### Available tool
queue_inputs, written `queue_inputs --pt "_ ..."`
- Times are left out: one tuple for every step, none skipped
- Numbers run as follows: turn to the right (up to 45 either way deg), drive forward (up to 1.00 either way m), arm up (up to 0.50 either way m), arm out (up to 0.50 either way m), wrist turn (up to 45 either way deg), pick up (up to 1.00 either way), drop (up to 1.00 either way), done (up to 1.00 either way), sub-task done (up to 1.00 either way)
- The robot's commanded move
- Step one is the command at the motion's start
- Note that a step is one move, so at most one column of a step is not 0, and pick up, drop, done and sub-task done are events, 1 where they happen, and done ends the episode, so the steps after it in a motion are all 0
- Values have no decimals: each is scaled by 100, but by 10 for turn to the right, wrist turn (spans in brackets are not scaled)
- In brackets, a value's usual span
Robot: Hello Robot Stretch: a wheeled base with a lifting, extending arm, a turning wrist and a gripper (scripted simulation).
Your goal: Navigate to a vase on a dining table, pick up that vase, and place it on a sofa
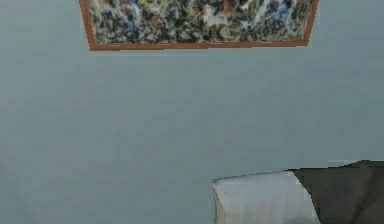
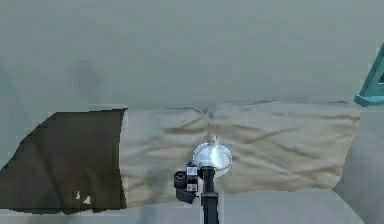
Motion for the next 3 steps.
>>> queue_inputs --pt "0 0 10 0 0 0 0 0 0" --pt "0 0 0 -8 0 0 0 0 0" --pt "0 0 0 0 0 0 0 100 0"
